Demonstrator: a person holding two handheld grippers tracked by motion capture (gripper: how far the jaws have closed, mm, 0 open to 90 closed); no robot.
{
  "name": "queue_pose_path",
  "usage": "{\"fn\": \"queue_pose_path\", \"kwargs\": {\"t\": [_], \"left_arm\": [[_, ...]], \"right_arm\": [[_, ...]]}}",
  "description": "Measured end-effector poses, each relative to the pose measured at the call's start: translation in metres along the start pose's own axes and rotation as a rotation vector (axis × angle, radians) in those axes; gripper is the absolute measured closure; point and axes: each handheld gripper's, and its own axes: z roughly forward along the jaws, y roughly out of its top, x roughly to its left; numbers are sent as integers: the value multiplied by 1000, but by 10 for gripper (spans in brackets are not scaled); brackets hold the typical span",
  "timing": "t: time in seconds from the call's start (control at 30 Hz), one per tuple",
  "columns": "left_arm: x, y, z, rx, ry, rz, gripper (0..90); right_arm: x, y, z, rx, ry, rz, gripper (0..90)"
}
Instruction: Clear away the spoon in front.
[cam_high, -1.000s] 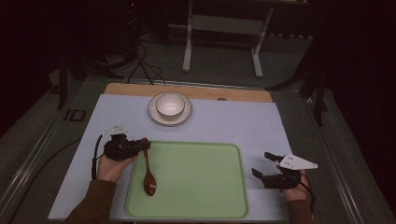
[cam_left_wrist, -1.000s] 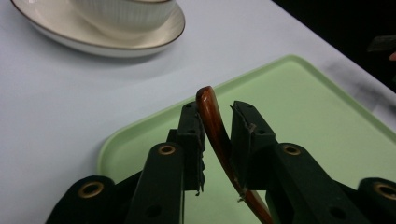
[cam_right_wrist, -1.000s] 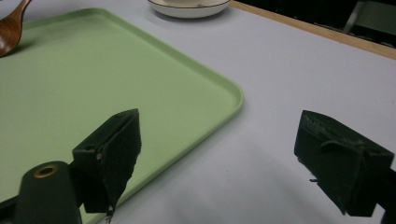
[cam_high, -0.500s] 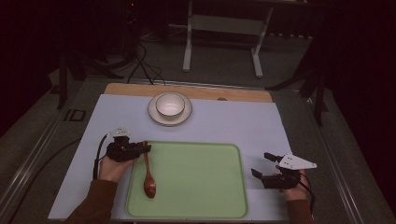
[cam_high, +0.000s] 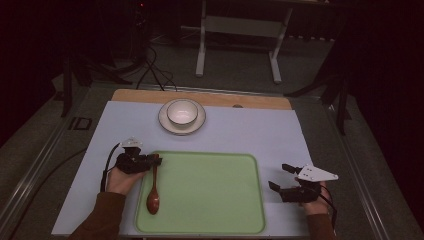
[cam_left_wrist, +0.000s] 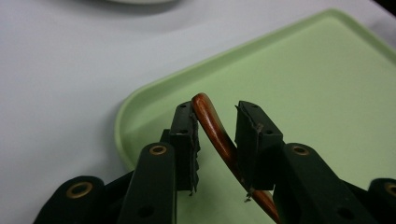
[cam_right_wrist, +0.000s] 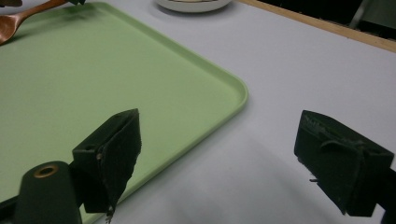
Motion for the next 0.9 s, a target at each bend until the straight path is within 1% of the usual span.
{"fn": "queue_pose_path", "kwargs": {"t": [0.2,0.47,0.53,0.7,0.9], "left_arm": [[3,-2,4,7,-4,-5,646],[7,-4,6,25,21,-11,609],[8,-5,6,35,35,-6,602],[6,-4,7,36,50,3,597],[2,-3,6,30,77,21,534]], "right_arm": [[0,0,0,2,1,-2,146],[0,0,1,4,3,-3,146],[0,0,1,4,4,-3,146],[0,0,1,4,4,-3,146],[0,0,1,4,4,-3,146]]}}
